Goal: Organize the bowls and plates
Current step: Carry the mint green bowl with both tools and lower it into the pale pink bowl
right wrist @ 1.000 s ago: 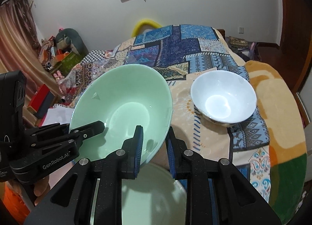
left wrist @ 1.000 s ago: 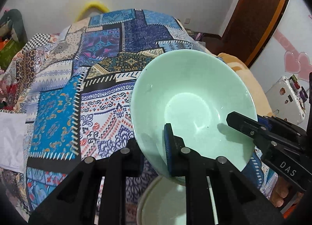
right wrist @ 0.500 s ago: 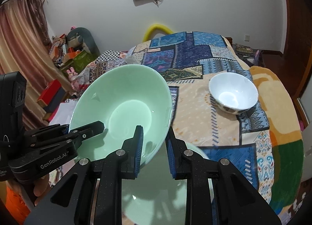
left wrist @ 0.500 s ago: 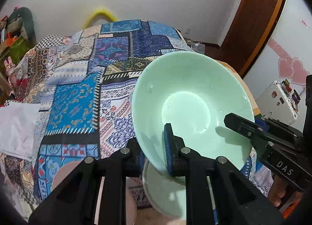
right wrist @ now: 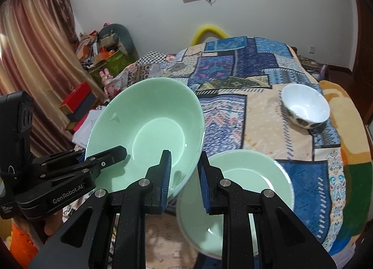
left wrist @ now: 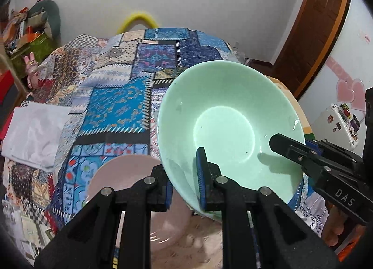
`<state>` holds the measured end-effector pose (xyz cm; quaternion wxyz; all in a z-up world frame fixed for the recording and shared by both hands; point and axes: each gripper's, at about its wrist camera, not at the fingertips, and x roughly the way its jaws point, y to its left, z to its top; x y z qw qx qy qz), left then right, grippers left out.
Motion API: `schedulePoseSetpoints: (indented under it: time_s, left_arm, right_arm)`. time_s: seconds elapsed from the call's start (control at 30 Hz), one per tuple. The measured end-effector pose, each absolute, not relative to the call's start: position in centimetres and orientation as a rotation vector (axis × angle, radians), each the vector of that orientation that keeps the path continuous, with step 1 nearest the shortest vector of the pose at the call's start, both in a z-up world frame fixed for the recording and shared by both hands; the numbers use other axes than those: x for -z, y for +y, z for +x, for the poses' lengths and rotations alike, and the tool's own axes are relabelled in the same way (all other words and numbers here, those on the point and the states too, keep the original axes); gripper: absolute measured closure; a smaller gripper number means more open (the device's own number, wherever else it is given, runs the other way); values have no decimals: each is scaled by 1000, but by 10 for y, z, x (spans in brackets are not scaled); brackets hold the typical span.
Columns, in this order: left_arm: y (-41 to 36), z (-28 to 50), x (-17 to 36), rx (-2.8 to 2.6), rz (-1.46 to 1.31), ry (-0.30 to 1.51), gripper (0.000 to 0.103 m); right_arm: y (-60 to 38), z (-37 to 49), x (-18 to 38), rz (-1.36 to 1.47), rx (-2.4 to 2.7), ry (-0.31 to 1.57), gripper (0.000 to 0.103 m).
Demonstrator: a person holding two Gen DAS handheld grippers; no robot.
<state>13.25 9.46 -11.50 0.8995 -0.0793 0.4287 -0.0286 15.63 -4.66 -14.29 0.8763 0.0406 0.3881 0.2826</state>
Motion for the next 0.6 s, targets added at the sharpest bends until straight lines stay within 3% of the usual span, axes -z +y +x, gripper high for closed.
schedulePoseSetpoints:
  time_s: [0.6]
  left_arm:
    - [165, 86, 144, -74, -211, 929, 86]
  right_arm:
    - [23, 138, 176, 45, -706, 902, 82]
